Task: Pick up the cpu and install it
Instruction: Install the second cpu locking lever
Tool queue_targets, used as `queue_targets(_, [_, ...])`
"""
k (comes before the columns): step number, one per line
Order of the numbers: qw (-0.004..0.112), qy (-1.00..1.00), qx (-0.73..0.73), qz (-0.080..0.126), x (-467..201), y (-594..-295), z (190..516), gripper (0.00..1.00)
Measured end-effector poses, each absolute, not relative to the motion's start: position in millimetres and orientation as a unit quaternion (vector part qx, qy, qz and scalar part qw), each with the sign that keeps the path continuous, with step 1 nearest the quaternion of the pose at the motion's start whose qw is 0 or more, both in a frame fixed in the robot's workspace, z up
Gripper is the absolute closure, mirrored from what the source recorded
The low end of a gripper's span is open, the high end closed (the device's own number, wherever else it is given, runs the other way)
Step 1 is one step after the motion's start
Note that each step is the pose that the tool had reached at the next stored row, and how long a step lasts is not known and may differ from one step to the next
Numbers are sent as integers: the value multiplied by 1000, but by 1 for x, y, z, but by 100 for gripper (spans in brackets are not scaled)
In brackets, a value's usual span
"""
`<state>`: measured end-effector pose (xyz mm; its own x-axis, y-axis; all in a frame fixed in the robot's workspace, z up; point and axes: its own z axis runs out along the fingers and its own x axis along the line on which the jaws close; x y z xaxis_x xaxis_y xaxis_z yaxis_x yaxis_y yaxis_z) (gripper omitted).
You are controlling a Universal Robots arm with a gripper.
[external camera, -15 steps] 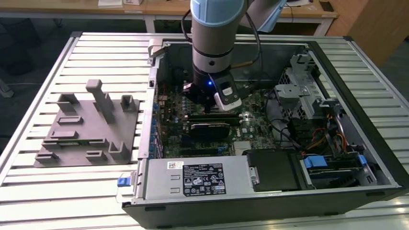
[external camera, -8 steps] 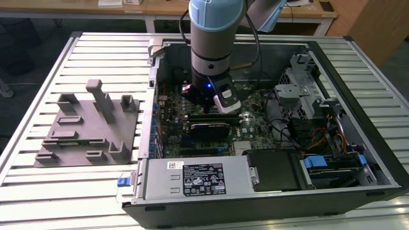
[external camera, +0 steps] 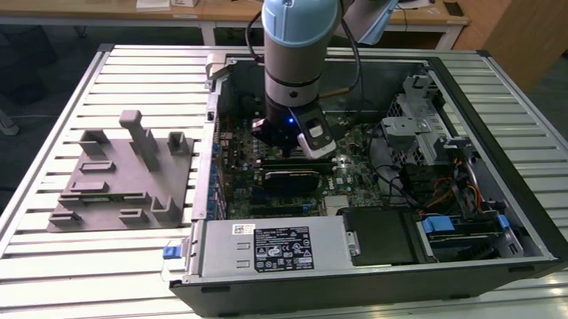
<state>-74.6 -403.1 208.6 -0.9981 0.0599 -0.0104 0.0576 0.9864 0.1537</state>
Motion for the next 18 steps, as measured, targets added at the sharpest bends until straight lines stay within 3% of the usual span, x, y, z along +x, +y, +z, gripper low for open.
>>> queue_targets(18, [10,994,13,113,-82,-415,203,89])
